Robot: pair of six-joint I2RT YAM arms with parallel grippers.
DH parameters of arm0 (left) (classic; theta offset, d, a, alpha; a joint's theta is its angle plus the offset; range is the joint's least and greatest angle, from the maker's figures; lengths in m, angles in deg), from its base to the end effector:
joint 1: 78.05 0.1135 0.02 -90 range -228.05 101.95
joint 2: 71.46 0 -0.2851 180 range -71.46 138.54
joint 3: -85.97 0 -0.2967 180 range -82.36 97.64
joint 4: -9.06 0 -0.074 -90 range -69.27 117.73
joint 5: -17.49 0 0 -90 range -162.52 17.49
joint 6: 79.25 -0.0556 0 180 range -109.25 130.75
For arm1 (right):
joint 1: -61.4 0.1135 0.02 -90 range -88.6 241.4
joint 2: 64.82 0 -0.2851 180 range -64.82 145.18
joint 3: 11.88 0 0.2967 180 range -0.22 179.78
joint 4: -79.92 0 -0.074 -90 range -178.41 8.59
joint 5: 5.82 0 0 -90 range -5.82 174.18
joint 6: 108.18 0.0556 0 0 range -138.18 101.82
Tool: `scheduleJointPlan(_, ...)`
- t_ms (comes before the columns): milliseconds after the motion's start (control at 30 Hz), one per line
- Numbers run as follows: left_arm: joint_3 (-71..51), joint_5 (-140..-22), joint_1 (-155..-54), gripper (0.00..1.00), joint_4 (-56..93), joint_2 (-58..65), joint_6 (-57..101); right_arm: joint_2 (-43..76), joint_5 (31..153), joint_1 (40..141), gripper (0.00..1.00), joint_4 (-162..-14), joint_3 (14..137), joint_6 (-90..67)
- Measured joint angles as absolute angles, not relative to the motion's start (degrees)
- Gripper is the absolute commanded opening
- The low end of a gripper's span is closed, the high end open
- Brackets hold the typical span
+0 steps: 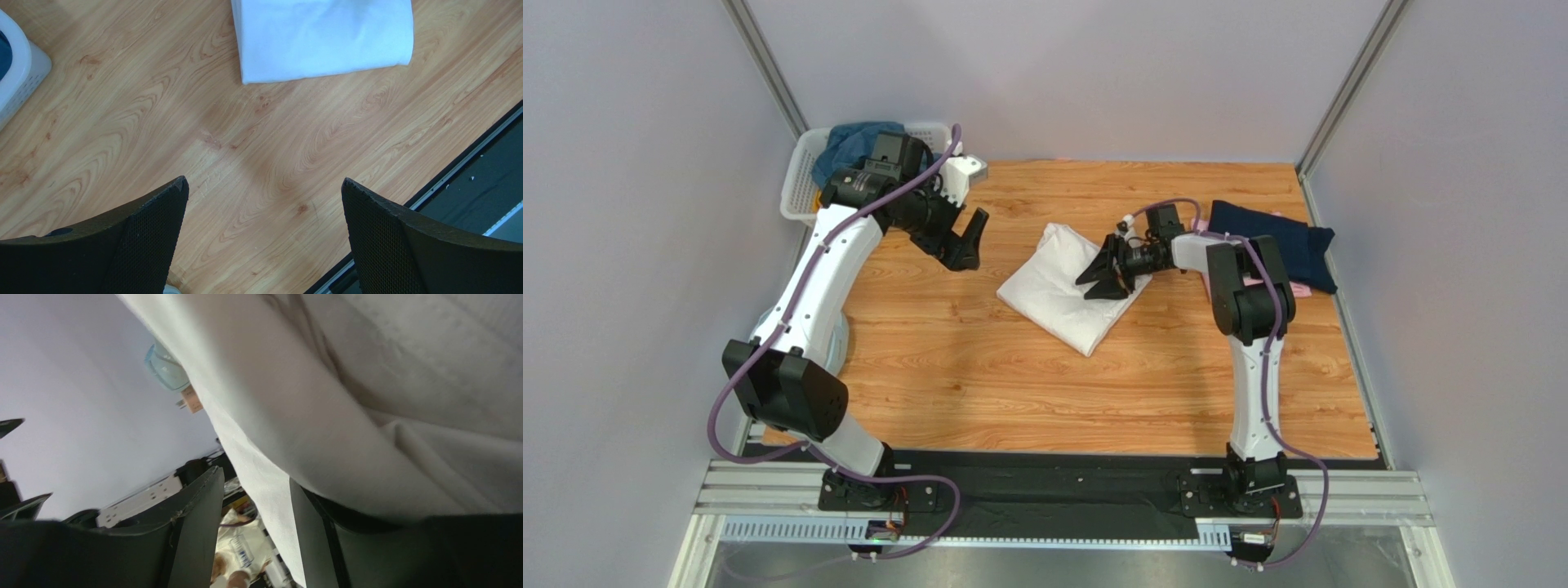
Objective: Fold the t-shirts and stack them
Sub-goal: Smooth out wrinkles on the folded tshirt
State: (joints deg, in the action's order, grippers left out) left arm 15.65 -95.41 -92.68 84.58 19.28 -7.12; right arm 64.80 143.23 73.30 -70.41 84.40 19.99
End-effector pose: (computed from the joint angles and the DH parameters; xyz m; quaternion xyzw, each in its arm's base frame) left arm 0.3557 -0.1152 0.3904 0.3175 0.8852 -0.1821 0.2871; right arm 0.4757 0.1490 0.0786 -0.0803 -0.8501 -0.5201 0.0188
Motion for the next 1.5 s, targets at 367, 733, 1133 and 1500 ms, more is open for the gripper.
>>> scheduleJointPlan(367, 14.67, -95.41, -92.66, 1.0, 85.37, 18.51, -7.14, 57.19, 141.81, 72.14, 0.87, -70.61, 81.45, 18.81)
scheduleJointPlan(733, 11.52, -96.02, -92.68, 1.0, 85.63, 14.78, -7.23, 41.72, 137.85, 71.7, 1.0, -67.57, 76.49, 13.43)
scheduleJointPlan(1133, 11.31, -96.04, -92.66, 1.0, 85.72, 14.21, -7.23, 41.92, 135.51, 69.85, 1.0, -64.75, 72.19, 11.95)
scheduleJointPlan(1500, 10.52, -96.57, -92.68, 1.0, 85.35, 14.14, -7.1, 38.94, 132.95, 66.83, 1.0, -64.21, 70.63, 10.5)
